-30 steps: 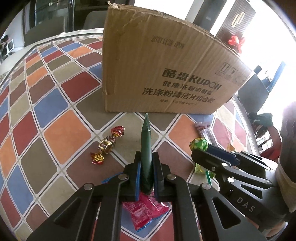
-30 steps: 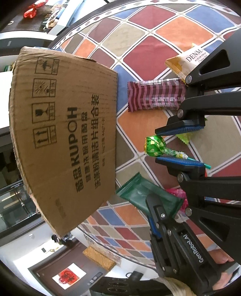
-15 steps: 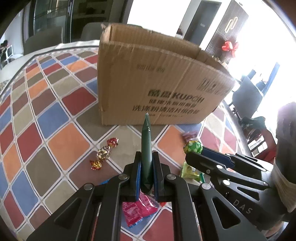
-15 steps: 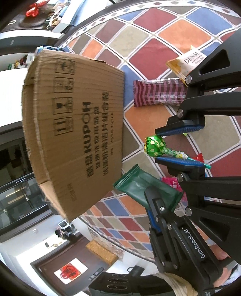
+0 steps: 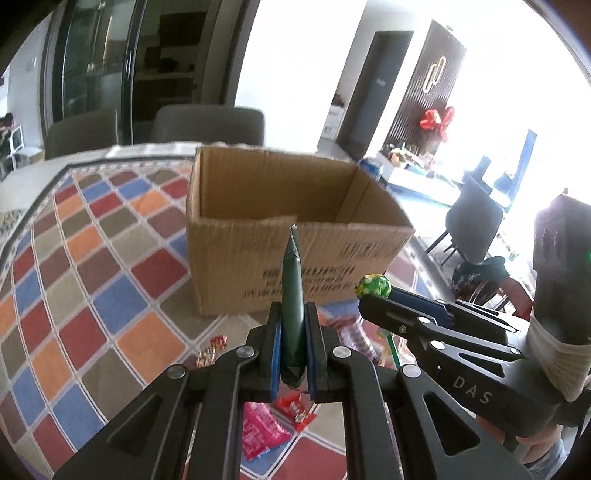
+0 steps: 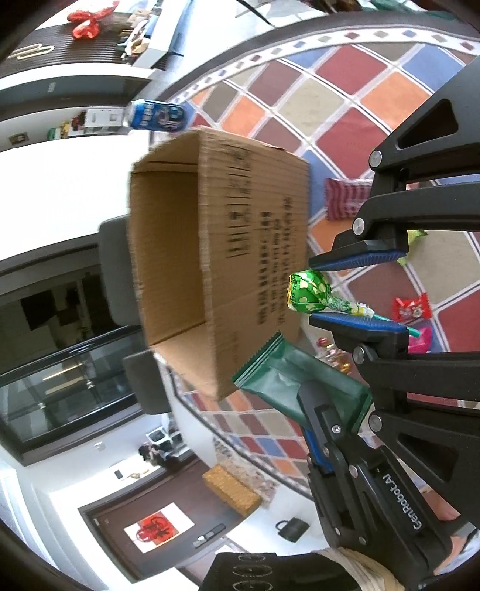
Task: Organize snacks
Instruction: 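Carry the pouch and lollipop over the box and open both grippers, then withdraw both grippers from the box toward the pink bag and green-yellow packet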
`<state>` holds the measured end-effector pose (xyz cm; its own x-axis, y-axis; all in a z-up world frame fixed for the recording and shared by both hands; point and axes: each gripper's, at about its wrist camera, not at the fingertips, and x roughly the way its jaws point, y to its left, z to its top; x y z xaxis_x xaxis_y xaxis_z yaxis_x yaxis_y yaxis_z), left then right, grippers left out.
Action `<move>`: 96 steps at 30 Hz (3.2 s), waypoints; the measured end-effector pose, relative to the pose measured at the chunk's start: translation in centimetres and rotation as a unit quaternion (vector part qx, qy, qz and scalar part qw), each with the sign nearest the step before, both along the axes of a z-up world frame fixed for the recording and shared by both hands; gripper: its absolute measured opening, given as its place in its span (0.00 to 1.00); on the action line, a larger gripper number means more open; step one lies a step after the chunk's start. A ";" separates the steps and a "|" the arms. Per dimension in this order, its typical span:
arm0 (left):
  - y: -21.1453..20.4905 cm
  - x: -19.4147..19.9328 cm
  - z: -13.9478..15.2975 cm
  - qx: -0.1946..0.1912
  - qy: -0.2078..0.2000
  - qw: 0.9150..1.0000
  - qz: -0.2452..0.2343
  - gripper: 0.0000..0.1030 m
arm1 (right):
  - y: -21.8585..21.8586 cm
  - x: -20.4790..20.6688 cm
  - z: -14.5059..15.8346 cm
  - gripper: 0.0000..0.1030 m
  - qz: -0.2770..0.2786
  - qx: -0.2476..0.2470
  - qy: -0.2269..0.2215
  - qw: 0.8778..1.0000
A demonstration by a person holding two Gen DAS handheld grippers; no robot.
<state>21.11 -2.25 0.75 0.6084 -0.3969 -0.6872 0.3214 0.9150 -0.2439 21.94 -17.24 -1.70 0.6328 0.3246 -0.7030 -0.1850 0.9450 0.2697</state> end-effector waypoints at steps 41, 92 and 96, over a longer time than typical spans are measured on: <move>-2.0 12.2 2.9 0.034 -0.008 0.999 0.007 0.12 | -1.8 11.9 4.6 0.24 -0.035 -0.029 -0.031 0.999; -0.2 -0.1 -5.8 0.075 0.138 0.985 0.073 0.53 | -0.2 1.5 -3.8 0.40 0.055 -0.076 0.111 0.989; -0.2 -0.5 -7.2 0.068 0.159 0.982 0.070 0.55 | 0.1 1.4 -5.1 0.40 0.062 -0.083 0.134 0.986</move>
